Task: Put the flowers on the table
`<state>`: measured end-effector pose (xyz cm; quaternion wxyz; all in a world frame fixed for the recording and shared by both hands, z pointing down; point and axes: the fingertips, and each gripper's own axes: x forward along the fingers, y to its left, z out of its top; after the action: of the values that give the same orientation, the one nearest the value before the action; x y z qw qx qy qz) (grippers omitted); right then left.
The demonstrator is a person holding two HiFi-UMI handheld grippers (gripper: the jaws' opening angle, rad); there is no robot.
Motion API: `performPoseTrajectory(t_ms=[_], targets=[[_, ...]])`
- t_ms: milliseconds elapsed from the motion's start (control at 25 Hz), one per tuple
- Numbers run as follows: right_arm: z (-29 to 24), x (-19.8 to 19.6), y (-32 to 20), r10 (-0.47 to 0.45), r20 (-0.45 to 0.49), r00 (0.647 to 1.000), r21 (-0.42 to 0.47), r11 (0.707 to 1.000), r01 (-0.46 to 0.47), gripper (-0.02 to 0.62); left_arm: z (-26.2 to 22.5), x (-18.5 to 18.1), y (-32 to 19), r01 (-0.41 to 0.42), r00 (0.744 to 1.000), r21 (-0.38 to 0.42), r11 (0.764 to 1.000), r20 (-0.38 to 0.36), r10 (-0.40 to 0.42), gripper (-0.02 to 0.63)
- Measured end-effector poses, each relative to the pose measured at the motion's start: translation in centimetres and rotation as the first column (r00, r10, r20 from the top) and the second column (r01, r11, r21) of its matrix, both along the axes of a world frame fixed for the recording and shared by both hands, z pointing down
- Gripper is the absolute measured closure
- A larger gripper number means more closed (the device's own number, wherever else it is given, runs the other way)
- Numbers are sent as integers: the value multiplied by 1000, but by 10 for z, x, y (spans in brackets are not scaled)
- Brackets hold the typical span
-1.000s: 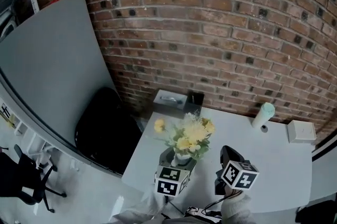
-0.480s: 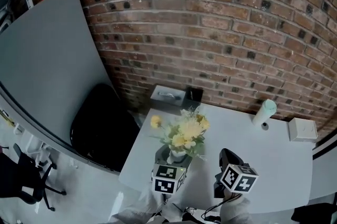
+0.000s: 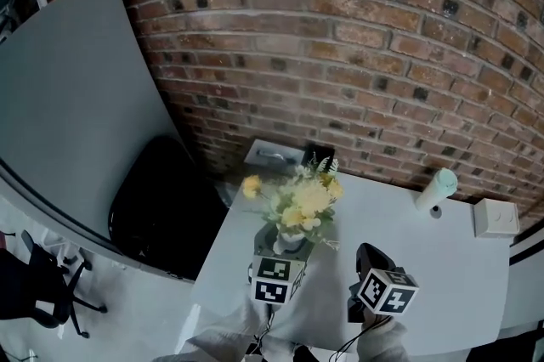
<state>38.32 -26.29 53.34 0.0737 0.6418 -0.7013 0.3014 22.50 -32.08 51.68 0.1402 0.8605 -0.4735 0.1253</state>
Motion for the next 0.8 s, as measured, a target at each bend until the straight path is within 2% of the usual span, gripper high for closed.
performPoseTrajectory(t_ms=[200, 360, 600, 800], targets=[[1, -2, -15, -7, 0, 1000, 2, 1000, 7, 571, 5, 11, -26, -3, 1000, 44, 999, 12, 3, 281], [4, 3, -17, 2, -6, 1000, -12, 1000, -3, 571, 12, 18, -38, -4, 1000, 46, 999, -2, 4, 281], [7, 14, -12, 33, -11, 999, -21, 999, -33, 571, 15, 25, -36, -23, 1000, 99, 995, -15, 25, 281], [9, 16, -9, 41, -7, 999, -27, 999, -41, 571, 20, 31, -33, -43, 999, 107, 993, -4, 43, 281]])
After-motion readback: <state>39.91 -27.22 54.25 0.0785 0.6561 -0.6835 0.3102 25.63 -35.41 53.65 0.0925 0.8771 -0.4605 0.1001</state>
